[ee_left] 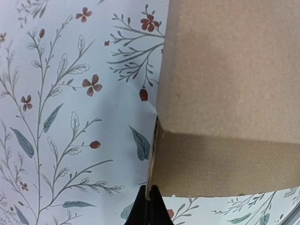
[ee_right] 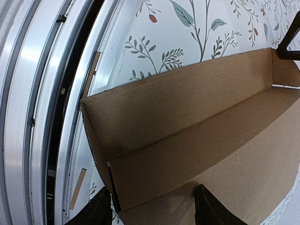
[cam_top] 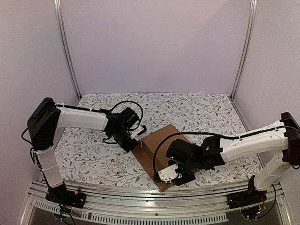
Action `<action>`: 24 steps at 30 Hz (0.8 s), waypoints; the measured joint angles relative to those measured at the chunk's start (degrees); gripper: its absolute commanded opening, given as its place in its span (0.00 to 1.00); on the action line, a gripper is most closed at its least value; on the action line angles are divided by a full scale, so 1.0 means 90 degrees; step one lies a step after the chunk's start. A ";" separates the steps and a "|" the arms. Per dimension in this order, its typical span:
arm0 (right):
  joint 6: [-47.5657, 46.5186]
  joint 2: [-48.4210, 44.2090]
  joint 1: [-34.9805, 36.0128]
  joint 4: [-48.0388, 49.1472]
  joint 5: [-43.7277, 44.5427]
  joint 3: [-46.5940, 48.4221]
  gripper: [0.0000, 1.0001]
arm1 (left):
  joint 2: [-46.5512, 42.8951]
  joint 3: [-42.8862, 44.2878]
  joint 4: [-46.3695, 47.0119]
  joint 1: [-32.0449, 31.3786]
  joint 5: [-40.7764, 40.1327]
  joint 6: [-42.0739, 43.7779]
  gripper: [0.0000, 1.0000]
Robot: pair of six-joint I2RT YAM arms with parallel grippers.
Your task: Fold the paper box
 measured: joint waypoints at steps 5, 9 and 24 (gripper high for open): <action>0.0002 0.0005 0.0000 -0.0015 0.0000 0.0015 0.59 | 0.0097 0.0185 -0.0087 0.0000 0.0002 0.0024 0.00; 0.0000 0.0005 -0.0005 -0.0017 -0.0005 0.0015 0.59 | 0.0340 0.0573 -0.0311 0.0000 -0.0002 0.0066 0.00; -0.0024 0.0046 -0.0010 -0.0061 -0.0010 0.0061 0.59 | 0.1054 0.1826 -0.1508 0.0000 -0.0034 0.0471 0.00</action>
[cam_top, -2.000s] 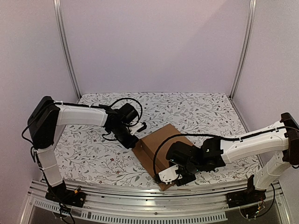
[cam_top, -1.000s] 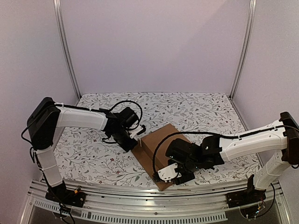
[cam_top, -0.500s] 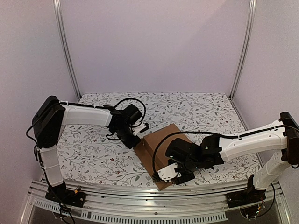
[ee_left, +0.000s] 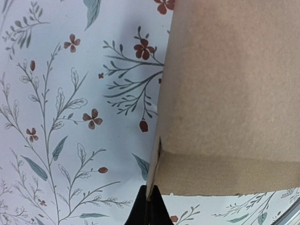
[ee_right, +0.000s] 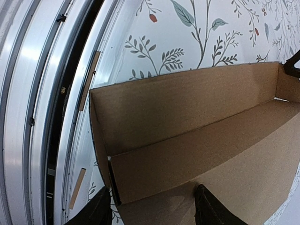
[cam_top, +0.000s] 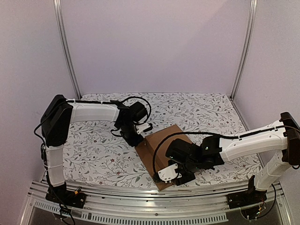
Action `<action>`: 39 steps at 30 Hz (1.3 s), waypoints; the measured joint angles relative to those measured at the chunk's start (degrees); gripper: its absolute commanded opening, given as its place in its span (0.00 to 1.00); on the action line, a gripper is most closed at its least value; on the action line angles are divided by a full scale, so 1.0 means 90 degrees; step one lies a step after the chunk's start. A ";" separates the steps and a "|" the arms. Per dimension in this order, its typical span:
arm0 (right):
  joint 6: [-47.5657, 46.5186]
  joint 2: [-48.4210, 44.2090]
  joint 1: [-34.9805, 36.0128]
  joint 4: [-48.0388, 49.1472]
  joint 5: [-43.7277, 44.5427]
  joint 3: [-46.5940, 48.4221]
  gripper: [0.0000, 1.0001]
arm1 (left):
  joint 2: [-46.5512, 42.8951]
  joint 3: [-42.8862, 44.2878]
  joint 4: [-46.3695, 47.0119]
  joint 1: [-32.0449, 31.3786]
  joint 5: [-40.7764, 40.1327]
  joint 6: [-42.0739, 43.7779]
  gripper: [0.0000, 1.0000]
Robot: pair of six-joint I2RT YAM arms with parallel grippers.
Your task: Fold the paper box
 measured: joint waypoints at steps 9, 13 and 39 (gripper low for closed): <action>-0.0019 0.0010 -0.0002 -0.0022 -0.0027 0.0015 0.63 | 0.0359 0.0682 -0.0736 0.0000 0.0005 0.0138 0.00; -0.0019 0.0012 -0.0002 -0.0053 -0.0078 0.0024 0.65 | 0.0515 0.0930 -0.1013 0.0000 0.0015 0.0158 0.00; 0.0228 0.0073 -0.0017 -0.0294 -0.0287 0.0202 0.73 | 0.0255 0.0503 -0.0891 0.0022 0.0087 -0.0073 0.00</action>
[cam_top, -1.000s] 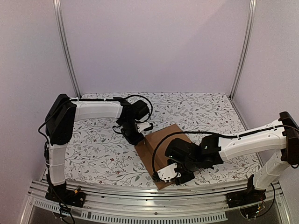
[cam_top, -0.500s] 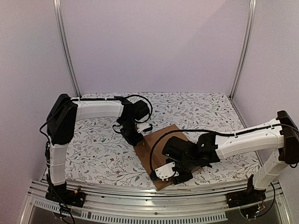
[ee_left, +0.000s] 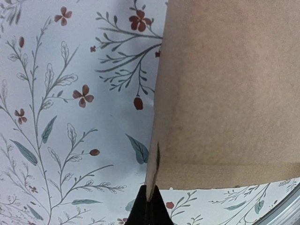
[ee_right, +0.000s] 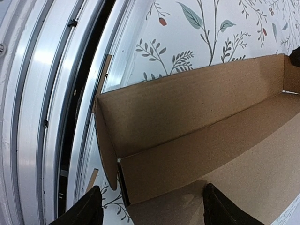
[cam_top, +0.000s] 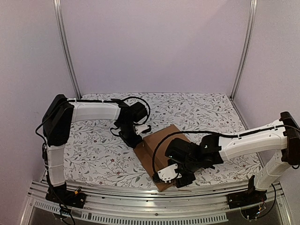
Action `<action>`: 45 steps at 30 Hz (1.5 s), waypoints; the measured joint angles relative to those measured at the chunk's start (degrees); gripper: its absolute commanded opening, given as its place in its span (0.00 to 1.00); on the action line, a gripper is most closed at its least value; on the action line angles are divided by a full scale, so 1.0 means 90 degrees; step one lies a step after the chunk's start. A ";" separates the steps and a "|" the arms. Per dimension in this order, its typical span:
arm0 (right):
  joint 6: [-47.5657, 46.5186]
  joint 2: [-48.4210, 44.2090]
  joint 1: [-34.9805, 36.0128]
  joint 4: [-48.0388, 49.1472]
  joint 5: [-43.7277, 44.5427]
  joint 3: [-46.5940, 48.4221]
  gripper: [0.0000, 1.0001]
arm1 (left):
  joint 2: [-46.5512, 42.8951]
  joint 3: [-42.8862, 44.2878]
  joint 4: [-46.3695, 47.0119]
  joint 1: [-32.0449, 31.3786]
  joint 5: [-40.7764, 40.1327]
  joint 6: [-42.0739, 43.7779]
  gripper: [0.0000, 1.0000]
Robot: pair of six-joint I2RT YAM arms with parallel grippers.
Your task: Fold the paper box
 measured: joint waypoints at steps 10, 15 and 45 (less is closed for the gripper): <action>-0.0204 -0.0350 -0.0002 -0.0017 0.0202 -0.0379 0.80 | -0.0852 -0.1557 0.1127 -0.0002 0.0379 -0.0665 0.00; -0.0272 -0.0362 -0.0002 0.0039 0.0318 -0.0418 0.77 | -0.0991 -0.1770 0.1375 -0.0002 0.0425 -0.0862 0.00; -0.0107 -0.0097 -0.0002 0.0466 0.0891 -0.0355 0.62 | -0.0447 -0.0583 0.0197 0.0000 0.0083 -0.0508 0.00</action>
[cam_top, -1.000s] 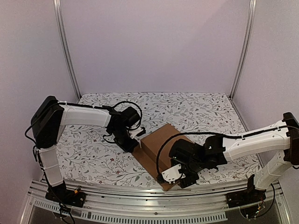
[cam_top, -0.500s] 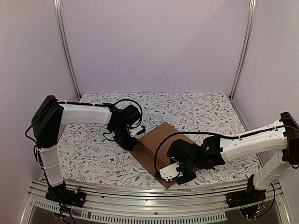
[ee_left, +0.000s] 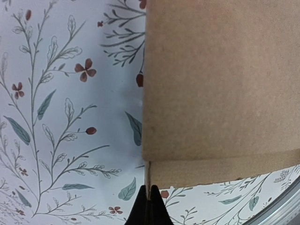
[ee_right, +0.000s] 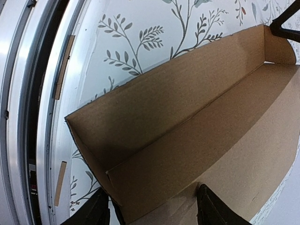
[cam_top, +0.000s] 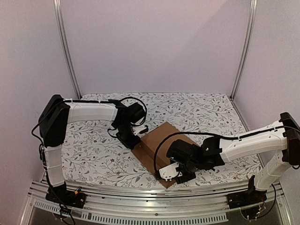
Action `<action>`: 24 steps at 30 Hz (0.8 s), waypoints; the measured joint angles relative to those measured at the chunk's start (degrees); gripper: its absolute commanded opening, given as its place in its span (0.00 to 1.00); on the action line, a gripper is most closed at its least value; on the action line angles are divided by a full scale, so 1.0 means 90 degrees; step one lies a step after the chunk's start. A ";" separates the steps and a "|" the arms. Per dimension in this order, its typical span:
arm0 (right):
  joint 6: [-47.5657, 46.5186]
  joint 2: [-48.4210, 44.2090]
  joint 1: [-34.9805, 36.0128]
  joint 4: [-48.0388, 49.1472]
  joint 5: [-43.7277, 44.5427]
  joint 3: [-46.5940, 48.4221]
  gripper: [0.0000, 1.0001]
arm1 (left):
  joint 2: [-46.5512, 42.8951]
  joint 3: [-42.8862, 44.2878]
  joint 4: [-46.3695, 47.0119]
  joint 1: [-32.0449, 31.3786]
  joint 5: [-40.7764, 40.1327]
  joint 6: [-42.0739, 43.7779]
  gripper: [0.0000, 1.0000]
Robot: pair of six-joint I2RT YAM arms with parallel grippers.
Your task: Fold the paper box
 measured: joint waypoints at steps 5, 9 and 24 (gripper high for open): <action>-0.0032 0.0000 -0.0007 -0.0002 -0.0044 0.0000 0.62 | 0.0172 0.0277 -0.0233 0.0007 -0.0017 0.0085 0.00; -0.0051 0.0000 -0.0012 0.0000 -0.0061 0.0000 0.63 | 0.0289 0.0476 -0.0386 0.0012 -0.0019 0.0117 0.00; -0.0146 0.0000 -0.0012 -0.0005 -0.0216 0.0034 0.62 | 0.0845 0.1600 -0.1217 0.0046 -0.0087 0.0410 0.00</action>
